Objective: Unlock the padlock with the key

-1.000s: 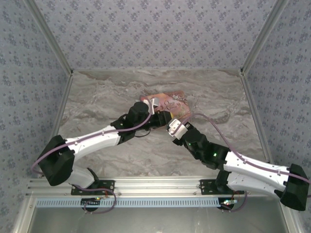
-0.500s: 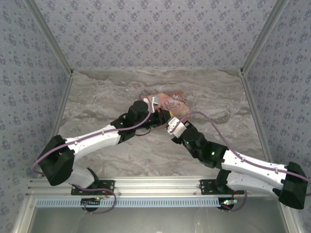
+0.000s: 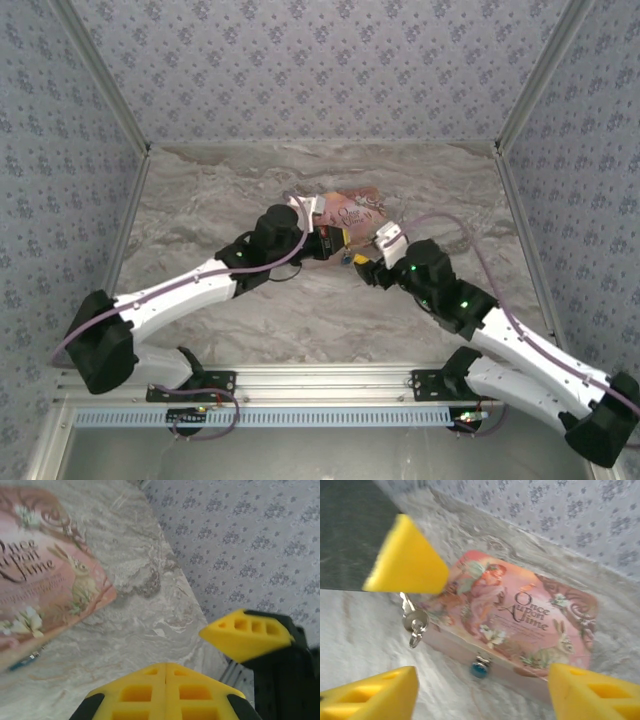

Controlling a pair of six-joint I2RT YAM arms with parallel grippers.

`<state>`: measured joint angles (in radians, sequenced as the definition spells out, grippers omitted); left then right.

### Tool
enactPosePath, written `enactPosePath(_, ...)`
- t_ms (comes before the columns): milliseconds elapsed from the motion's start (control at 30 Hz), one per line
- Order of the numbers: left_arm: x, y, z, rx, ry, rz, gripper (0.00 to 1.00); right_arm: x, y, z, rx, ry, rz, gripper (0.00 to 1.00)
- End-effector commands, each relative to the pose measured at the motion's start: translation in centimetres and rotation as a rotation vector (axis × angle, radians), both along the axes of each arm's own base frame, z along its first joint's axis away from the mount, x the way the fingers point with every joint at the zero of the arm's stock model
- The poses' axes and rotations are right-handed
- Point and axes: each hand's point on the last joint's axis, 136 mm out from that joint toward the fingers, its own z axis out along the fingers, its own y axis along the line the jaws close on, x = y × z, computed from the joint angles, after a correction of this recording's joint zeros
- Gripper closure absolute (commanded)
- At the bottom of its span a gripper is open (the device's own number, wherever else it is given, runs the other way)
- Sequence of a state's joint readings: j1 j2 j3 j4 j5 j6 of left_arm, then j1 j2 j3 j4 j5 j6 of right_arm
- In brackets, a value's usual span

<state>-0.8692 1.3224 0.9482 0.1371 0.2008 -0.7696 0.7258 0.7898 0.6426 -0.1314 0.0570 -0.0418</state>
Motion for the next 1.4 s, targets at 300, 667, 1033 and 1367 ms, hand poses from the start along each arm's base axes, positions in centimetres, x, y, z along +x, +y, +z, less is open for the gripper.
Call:
enactPosePath(300,-1.9,2.3,6.4,0.006,-0.388,-0.142,1.0,-2.3,1.1,6.2,0.678,0.238,0.408,0.17)
enactPosePath(667,-3.5,1.9,8.3,-0.056,-0.462,-0.244,1.0,-4.7,4.1,7.5,0.634,0.255,0.607,0.3)
enactPosePath(1033,-4.2,1.6,8.7,-0.063,-0.468,-0.289,1.0,-4.1,5.4,8.1,0.606,0.257,0.637,0.42)
enactPosePath(1367,-4.1,1.5,8.4,-0.06,-0.456,-0.292,1.0,-4.0,6.2,7.6,0.587,0.285,0.661,0.57)
